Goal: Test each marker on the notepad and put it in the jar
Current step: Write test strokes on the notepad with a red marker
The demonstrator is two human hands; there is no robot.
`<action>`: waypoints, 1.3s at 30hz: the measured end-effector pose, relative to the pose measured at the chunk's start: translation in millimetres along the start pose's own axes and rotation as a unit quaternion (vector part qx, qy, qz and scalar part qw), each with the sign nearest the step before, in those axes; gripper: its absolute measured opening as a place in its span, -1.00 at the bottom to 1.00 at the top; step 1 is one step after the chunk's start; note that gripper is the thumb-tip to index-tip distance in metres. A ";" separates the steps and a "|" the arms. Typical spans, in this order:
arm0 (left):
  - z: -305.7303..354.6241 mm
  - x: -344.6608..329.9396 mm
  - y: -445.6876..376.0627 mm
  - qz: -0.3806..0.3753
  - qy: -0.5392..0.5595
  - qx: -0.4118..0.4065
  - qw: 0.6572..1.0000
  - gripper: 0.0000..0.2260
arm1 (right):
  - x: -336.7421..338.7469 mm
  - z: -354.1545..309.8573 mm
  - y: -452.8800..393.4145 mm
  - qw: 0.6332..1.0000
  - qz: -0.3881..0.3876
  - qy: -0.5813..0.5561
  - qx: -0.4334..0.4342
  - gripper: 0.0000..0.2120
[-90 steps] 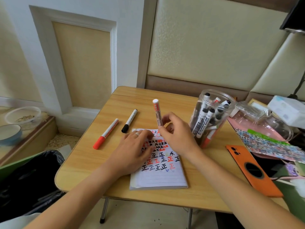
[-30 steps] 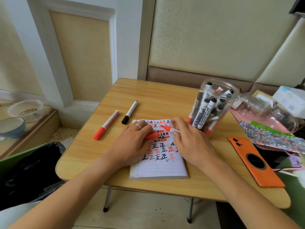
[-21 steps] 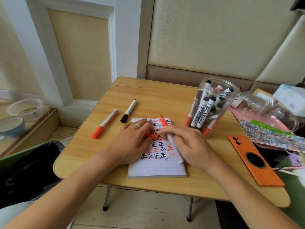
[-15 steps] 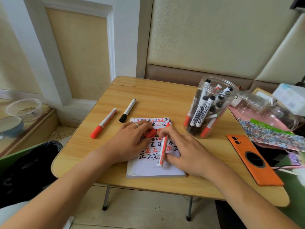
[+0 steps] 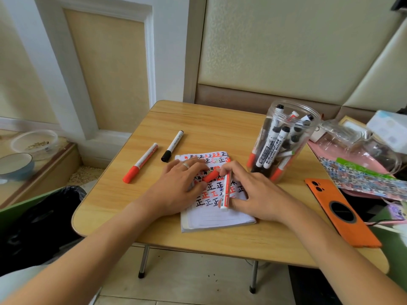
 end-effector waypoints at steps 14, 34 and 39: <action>-0.9 -5.3 1.9 0.026 -0.025 -0.008 0.999 -0.46 | -18.6 -16.5 -1.7 0.980 0.173 -0.072 0.061 -0.82; -9.9 -10.2 -3.3 0.007 0.004 -0.012 1.000 -0.47 | -34.1 -36.1 -1.2 0.892 0.259 -0.364 -0.073 -0.83; -8.8 -9.0 -4.1 0.007 -0.006 -0.014 1.000 -0.54 | -40.6 -47.1 0.4 0.902 0.224 -0.360 -0.082 -0.86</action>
Point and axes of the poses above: each hand's wrist, its own y-axis away from the middle knuckle, its own x-axis out of the back of the hand, z = x × y, the point moved 2 cm from there along -y, towards the middle knuckle, and after that the axes turned 15 degrees about x, right-handed, at the moved point
